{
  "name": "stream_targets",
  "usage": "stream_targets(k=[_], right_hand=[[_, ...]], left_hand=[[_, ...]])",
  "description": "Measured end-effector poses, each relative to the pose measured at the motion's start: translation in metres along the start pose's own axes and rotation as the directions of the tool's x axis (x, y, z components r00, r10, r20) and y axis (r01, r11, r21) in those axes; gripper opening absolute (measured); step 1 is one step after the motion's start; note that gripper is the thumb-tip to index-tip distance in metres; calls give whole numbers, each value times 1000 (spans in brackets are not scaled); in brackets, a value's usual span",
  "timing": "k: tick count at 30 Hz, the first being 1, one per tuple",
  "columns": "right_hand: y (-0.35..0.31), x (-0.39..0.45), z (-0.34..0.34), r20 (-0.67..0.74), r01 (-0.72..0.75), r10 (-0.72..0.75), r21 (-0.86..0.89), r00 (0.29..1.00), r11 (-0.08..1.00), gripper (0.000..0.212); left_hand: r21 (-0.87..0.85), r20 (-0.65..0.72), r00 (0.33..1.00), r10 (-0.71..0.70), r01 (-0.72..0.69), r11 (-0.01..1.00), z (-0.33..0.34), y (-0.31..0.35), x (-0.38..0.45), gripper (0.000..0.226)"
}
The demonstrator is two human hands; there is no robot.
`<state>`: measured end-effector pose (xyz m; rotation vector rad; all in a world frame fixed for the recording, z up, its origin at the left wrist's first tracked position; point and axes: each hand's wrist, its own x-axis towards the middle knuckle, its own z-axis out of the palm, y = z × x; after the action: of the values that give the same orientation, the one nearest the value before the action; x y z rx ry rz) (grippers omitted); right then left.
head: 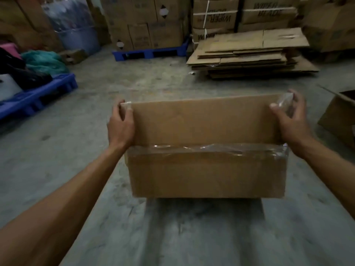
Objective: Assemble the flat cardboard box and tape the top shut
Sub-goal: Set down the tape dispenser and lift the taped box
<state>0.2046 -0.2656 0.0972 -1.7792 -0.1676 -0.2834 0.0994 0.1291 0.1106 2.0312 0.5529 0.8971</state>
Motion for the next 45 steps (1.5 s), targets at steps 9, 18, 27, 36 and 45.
stream_targets(k=[9, 18, 27, 36, 45], right_hand=[[16, -6, -2, -212, -148, 113, -159, 971, 976, 38], [-4, 23, -15, 114, -312, 382, -392, 917, 866, 62], [-9, 40, -5, 222, -344, 481, -459, 848, 819, 52], [-6, 60, -2, 277, -499, 566, -279, 777, 821, 69], [-4, 43, -3, 372, -469, 478, -121, 796, 875, 76]], left_hand=[[174, 12, 999, 44, -45, 984, 6, -32, -33, 45], [416, 323, 938, -127, -20, 909, 2, -20, 7, 63], [376, 518, 767, -377, 192, 907, 15, -17, 35, 84], [-7, 646, 640, -415, 550, 835, 12, -17, 31, 92], [-94, 587, 753, -298, 429, 898, -2, -10, 14, 78]])
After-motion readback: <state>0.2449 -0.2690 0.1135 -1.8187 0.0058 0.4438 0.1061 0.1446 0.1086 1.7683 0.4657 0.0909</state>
